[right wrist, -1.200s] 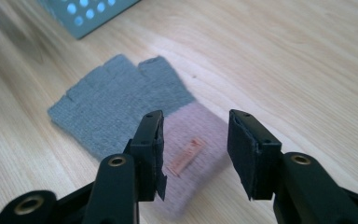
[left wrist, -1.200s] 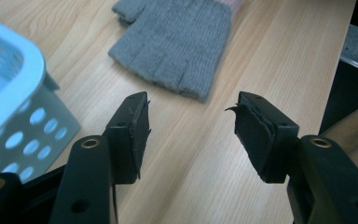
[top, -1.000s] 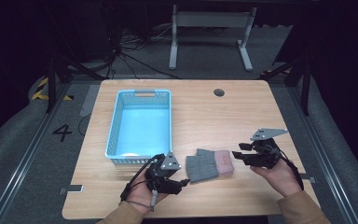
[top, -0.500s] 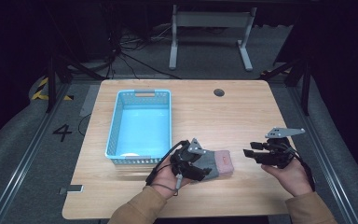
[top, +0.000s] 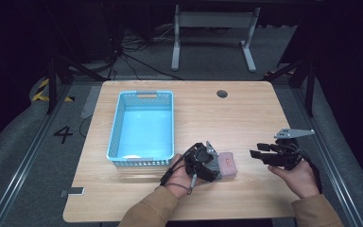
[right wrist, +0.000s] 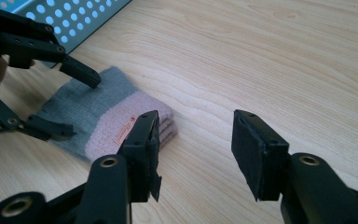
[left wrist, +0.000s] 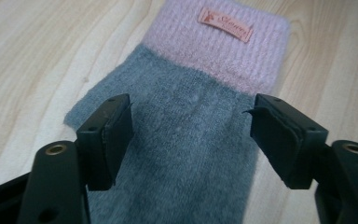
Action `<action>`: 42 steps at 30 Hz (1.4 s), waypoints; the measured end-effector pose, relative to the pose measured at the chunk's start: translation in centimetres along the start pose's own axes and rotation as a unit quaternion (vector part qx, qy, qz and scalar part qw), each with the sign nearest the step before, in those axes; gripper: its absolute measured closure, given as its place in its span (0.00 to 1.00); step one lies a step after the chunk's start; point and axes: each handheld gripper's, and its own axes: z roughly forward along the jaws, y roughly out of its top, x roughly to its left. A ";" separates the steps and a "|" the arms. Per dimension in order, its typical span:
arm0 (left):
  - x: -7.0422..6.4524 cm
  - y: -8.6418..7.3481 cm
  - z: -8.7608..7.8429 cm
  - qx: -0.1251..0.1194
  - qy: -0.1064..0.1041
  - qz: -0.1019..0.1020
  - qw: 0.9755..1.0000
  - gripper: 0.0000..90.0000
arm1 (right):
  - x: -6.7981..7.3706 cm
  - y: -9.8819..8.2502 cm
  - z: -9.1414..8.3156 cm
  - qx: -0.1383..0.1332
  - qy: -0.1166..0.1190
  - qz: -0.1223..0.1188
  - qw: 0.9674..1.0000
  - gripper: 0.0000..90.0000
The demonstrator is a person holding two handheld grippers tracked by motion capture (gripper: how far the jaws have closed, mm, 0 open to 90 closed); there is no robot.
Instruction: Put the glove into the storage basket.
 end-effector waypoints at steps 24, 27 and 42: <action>-1.9 0.2 1.1 0.031 0.042 0.031 0.998 0.52 | 0.1 0.1 -0.1 -0.007 0.004 0.003 1.000 0.57; -2.3 0.3 1.1 0.036 0.048 0.039 0.997 0.64 | 0.1 0.1 -0.1 -0.008 0.004 0.003 1.000 0.57; -1.5 0.6 -0.7 0.033 0.029 0.025 0.999 0.75 | -0.5 0.0 -0.4 -0.015 0.005 0.014 1.000 0.58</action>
